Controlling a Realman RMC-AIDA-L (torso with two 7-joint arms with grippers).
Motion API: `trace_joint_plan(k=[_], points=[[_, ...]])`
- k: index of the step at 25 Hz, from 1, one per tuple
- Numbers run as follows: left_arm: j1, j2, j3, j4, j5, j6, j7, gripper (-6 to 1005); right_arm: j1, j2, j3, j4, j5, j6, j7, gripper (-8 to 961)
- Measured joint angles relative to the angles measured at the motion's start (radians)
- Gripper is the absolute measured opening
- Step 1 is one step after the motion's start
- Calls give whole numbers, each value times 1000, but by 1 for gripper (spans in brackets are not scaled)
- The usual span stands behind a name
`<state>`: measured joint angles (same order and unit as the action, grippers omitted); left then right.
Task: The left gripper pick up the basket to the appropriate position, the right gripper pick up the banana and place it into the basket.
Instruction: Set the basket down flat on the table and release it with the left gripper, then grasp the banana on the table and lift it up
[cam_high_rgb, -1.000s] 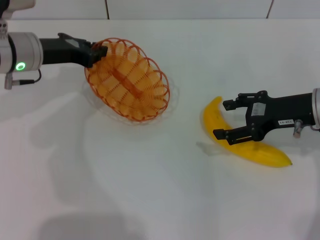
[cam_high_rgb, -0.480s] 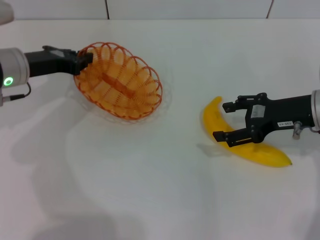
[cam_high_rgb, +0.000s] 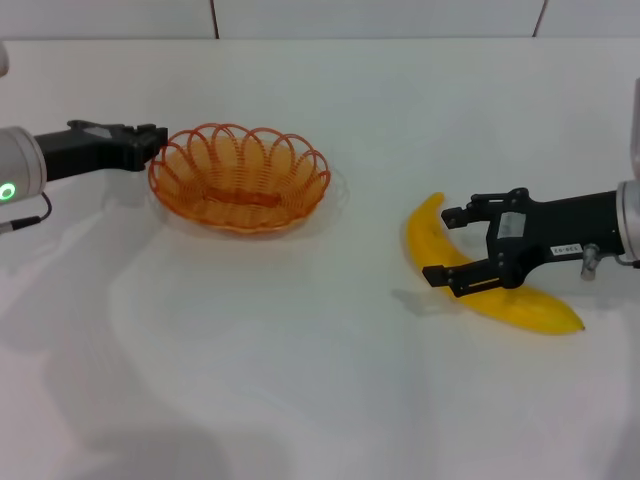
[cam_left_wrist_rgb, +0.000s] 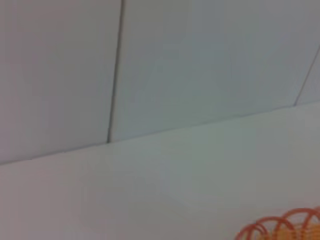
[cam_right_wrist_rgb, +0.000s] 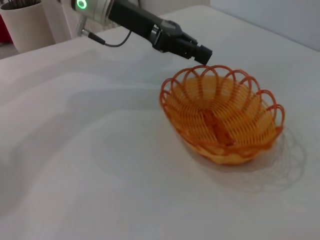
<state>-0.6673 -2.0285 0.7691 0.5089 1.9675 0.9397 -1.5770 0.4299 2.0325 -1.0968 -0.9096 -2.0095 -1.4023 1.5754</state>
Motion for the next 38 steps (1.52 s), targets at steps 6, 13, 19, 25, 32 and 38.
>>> trace_joint_plan(k=[6,13,19,25,32,38], points=[[-3,0,2,-17,-6,-1,8,184,5,0,0,12,0,0,-1,894],[-2,2,4,-12,-6,-1,8,193,6,0,0,13,0,0,-4,893],[4,-1,11,-9,-8,14,56,201,2,0,0,12,0,0,-5,893],[21,-4,13,11,-33,74,141,290,-1,0,0,12,0,0,-4,893],[82,-9,13,21,-228,162,370,434,-3,0,0,7,0,-3,-2,893],[132,-2,13,46,-270,210,406,672,-4,1,0,2,0,-11,-1,893]])
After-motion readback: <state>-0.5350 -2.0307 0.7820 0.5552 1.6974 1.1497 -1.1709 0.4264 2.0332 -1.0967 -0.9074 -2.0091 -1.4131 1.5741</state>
